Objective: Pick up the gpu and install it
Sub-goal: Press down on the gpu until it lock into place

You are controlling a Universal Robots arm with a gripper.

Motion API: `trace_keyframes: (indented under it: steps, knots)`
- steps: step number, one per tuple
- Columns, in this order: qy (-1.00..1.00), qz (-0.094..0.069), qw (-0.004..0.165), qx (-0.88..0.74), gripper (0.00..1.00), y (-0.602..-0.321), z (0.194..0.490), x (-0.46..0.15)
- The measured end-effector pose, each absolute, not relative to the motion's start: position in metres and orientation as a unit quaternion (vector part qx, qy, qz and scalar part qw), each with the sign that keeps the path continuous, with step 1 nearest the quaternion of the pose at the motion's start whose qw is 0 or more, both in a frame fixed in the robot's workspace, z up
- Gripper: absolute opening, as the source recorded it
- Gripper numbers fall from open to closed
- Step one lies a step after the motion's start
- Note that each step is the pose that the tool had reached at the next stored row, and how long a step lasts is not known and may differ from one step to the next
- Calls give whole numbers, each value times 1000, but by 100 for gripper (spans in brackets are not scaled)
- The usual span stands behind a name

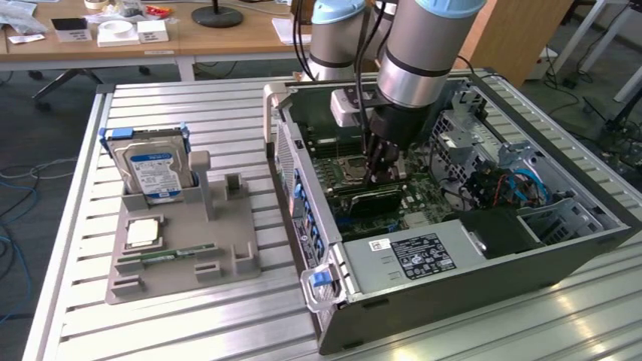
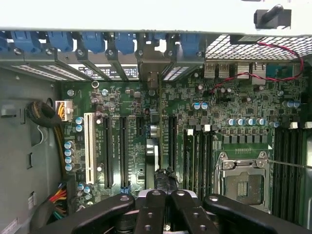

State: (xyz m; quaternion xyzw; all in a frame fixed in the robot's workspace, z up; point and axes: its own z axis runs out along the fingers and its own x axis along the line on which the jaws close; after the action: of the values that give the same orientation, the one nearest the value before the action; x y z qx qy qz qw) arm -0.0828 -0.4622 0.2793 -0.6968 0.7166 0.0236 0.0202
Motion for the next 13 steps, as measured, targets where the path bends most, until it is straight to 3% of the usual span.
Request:
trace_keyframes:
  steps: [13]
  knots:
    - [717, 24, 20, -697, 11, -463, 272, -83]
